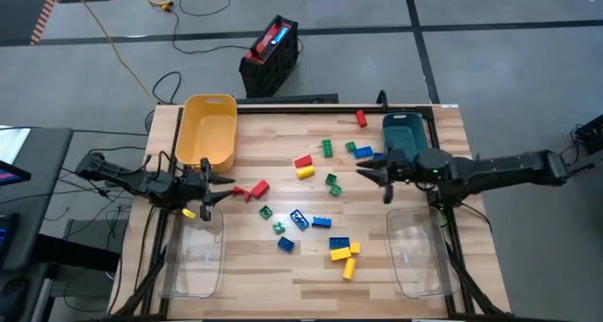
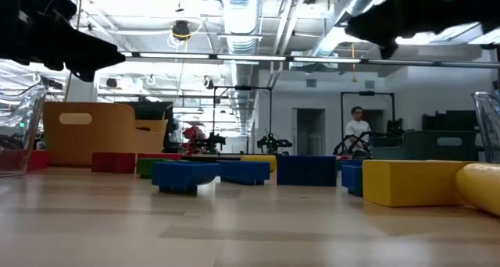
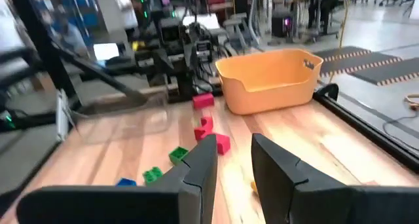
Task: Sort blocks
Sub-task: Put the blue game piece into the blue bin
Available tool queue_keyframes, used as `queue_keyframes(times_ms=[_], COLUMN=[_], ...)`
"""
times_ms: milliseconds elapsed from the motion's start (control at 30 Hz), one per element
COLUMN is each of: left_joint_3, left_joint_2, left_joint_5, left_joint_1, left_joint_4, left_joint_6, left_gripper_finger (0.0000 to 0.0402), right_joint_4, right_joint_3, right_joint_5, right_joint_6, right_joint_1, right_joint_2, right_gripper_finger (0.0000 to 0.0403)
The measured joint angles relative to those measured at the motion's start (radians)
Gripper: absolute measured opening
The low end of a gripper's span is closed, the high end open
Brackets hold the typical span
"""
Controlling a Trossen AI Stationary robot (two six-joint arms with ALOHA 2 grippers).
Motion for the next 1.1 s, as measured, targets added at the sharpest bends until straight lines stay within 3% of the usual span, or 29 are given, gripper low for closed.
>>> queue_keyframes(times_ms=[433,700,833,1100], left_joint_3=[0.001,0.002,0.003,0.057], left_joint_2=[0.0,0.0,0.0,0.0], left_joint_5=[-0.091,-0.094,-0.096,-0.101], left_joint_1=[0.001,0.001,0.001,0.001], left_joint_4=[-0.005,-0.006,-0.017,-0.122], left_joint_6=[-0.053,-0.057,-0.055,-0.075], left_gripper_finger=[0.0142,0.017,0.0184,0.0185], right_joint_4=[-0.266,-0.458,-0.515,-0.54], right_joint_3=[0.342,0.501,0.55,0.61], right_joint_5=[0.0,0.002,0.054,0.126], right_joint_6=[-0.056,-0.048,-0.029,-0.019], right_joint_1=[0.04,0.092,0.132,0.223], right_joint_2=[0.391,0.542,0.595,0.654], right_gripper_finger=[0.0118,0.0215,0.0262,0.0275])
